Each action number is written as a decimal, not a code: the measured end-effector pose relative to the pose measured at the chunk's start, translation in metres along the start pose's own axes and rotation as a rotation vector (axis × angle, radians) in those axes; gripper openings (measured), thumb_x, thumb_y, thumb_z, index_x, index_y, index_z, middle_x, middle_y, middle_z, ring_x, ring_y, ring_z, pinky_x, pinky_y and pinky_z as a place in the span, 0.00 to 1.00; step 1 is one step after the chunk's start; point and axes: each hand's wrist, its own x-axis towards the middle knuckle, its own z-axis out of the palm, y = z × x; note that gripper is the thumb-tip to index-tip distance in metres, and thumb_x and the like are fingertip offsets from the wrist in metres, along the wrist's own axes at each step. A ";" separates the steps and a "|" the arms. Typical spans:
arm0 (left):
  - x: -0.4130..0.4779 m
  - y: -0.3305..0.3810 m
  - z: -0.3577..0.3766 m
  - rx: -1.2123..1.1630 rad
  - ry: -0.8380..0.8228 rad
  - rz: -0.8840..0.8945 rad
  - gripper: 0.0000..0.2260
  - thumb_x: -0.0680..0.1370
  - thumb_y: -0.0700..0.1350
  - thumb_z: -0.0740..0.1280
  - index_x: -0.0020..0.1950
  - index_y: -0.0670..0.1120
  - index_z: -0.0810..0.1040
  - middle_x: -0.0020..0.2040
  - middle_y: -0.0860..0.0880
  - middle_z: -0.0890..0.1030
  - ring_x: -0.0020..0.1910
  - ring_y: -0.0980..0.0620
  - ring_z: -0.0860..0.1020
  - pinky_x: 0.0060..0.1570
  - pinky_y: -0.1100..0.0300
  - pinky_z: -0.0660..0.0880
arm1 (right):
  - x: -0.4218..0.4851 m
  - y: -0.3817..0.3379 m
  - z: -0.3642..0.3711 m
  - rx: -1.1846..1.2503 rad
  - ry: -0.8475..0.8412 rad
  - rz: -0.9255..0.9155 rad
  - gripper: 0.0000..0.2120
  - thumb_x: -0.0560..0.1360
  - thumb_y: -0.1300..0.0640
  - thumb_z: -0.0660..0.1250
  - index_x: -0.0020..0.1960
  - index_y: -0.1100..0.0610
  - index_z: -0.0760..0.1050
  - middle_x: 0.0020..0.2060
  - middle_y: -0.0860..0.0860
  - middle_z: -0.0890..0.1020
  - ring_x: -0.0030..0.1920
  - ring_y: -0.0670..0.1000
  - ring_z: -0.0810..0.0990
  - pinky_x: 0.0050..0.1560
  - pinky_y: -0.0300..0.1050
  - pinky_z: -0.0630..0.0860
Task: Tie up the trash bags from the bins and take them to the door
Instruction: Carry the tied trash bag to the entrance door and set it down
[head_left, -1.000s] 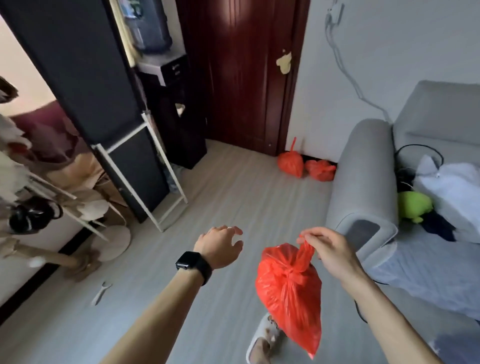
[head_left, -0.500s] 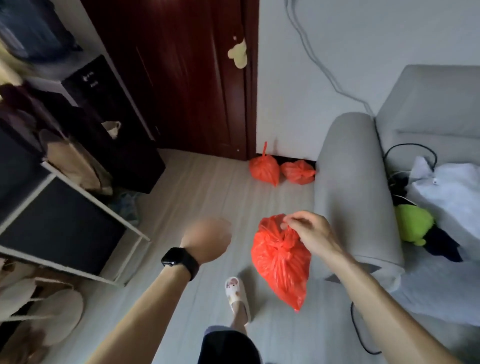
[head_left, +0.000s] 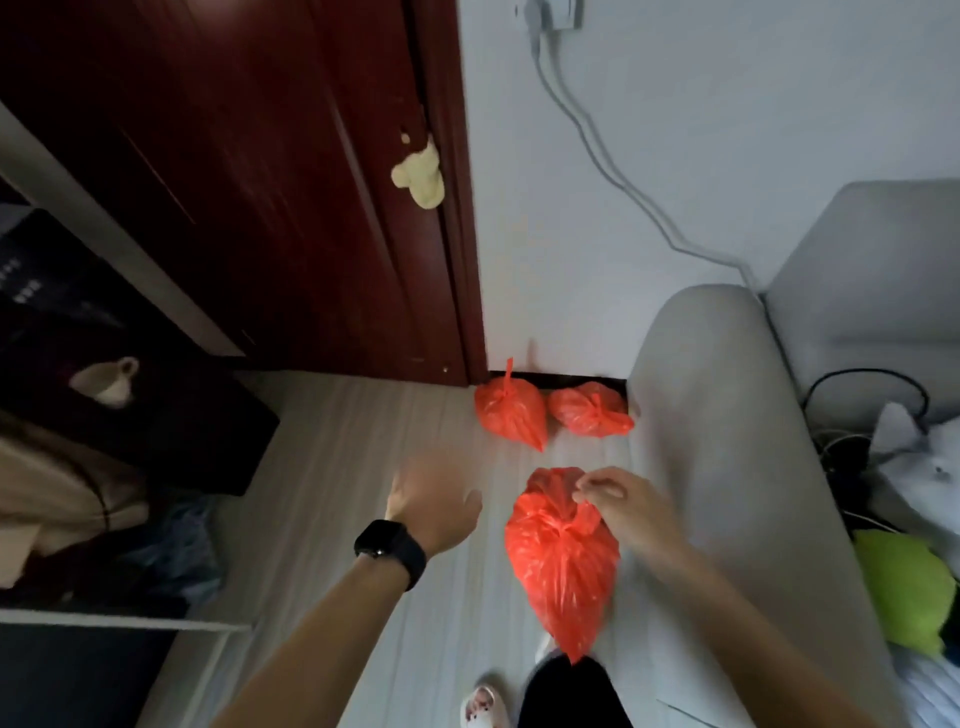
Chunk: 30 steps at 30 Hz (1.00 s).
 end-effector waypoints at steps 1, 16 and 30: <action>0.030 0.002 -0.003 0.009 0.013 -0.003 0.21 0.78 0.55 0.59 0.72 0.58 0.68 0.74 0.53 0.67 0.74 0.49 0.62 0.73 0.49 0.59 | 0.030 -0.005 -0.001 -0.033 -0.026 0.001 0.06 0.71 0.54 0.73 0.39 0.44 0.80 0.41 0.40 0.85 0.47 0.45 0.82 0.49 0.40 0.73; 0.404 0.041 0.033 0.164 0.195 0.086 0.28 0.77 0.51 0.60 0.77 0.56 0.60 0.81 0.47 0.50 0.79 0.45 0.47 0.76 0.41 0.51 | 0.386 0.076 0.040 -0.275 -0.195 0.241 0.07 0.77 0.53 0.64 0.52 0.49 0.78 0.55 0.51 0.84 0.58 0.54 0.81 0.60 0.45 0.74; 0.671 -0.007 0.143 0.405 0.481 0.141 0.43 0.74 0.51 0.66 0.80 0.56 0.40 0.81 0.47 0.42 0.79 0.38 0.44 0.71 0.29 0.49 | 0.596 0.197 0.097 -0.518 -0.380 0.398 0.19 0.77 0.48 0.58 0.58 0.57 0.80 0.57 0.58 0.82 0.60 0.60 0.80 0.58 0.47 0.75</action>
